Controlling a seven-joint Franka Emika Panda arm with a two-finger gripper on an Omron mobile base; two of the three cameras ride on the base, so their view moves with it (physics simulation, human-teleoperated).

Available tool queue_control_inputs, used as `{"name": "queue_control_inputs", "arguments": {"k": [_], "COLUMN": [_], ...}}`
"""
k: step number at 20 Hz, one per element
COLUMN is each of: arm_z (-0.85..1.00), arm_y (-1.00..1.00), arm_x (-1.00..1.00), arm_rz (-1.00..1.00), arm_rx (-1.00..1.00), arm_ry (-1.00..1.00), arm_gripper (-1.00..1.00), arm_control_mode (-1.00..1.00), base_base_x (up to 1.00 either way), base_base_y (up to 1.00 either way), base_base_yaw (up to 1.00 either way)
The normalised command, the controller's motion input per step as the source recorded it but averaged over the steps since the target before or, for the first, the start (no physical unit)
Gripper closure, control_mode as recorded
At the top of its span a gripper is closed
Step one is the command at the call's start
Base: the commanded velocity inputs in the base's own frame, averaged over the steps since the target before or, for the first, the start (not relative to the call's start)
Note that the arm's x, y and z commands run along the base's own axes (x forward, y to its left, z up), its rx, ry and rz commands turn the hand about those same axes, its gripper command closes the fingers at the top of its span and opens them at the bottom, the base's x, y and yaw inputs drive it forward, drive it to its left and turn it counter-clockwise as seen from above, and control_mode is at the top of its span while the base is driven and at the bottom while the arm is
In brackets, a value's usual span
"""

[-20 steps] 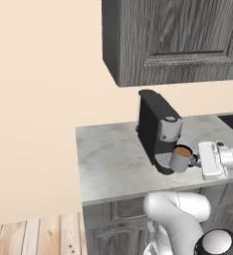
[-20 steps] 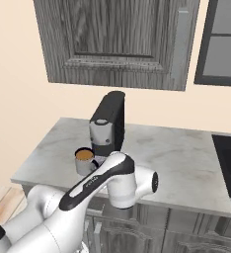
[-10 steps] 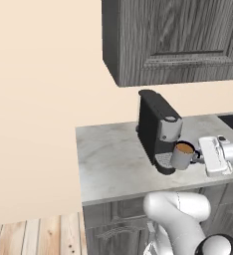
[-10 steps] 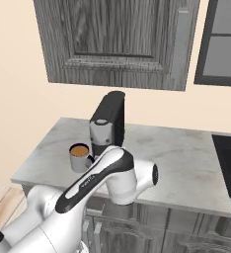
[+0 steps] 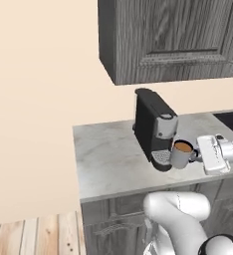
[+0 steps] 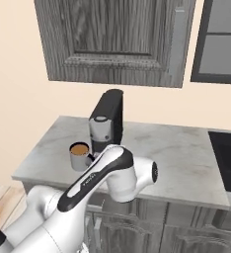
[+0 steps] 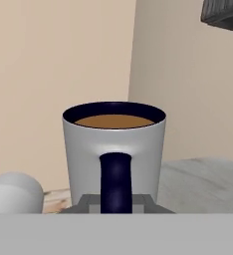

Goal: Pick up the brewed coffee from the coffee machine and place it next to the breakfast plate on the dining counter.

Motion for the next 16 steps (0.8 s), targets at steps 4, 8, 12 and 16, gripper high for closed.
{"name": "queue_control_inputs", "arguments": {"k": [4, 8, 12, 16], "arm_z": [0.0, 0.0, 0.0, 0.0], "arm_y": [0.0, 0.0, 0.0, 0.0], "arm_x": [0.0, 0.0, 0.0, 0.0], "arm_rz": [0.0, 0.0, 0.0, 0.0], "arm_rx": [0.0, 0.0, 0.0, 0.0], "arm_ry": [0.0, 0.0, 0.0, 0.0], "arm_gripper": [1.0, 1.0, 1.0, 1.0], "arm_control_mode": [1.0, 1.0, 1.0, 1.0], "base_base_x": [-0.58, -0.34, -0.13, -0.19], "base_base_y": [0.18, 0.36, 0.44, 0.5], "base_base_yaw": [-0.05, 0.38, 0.76, 0.93]}}
